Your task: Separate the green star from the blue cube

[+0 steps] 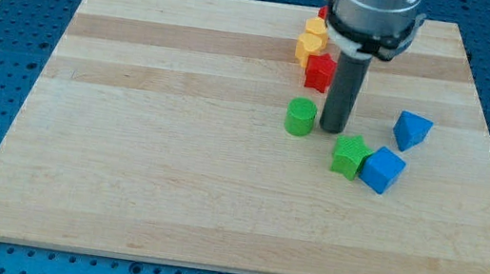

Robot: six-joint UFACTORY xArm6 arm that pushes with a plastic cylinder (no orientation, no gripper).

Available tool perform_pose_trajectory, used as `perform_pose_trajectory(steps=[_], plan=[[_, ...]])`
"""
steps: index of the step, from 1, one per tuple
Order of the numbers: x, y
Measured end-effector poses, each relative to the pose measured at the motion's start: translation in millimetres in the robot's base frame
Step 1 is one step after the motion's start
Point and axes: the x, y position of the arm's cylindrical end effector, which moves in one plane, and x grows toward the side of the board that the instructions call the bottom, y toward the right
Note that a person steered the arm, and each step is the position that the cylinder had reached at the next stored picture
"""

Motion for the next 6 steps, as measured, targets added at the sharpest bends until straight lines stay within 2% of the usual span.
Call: perform_pose_trajectory(steps=[1, 2, 3, 4, 5, 6], plan=[[-42, 32], [-46, 92], [-2, 91], [39, 36], [57, 11], [43, 52]])
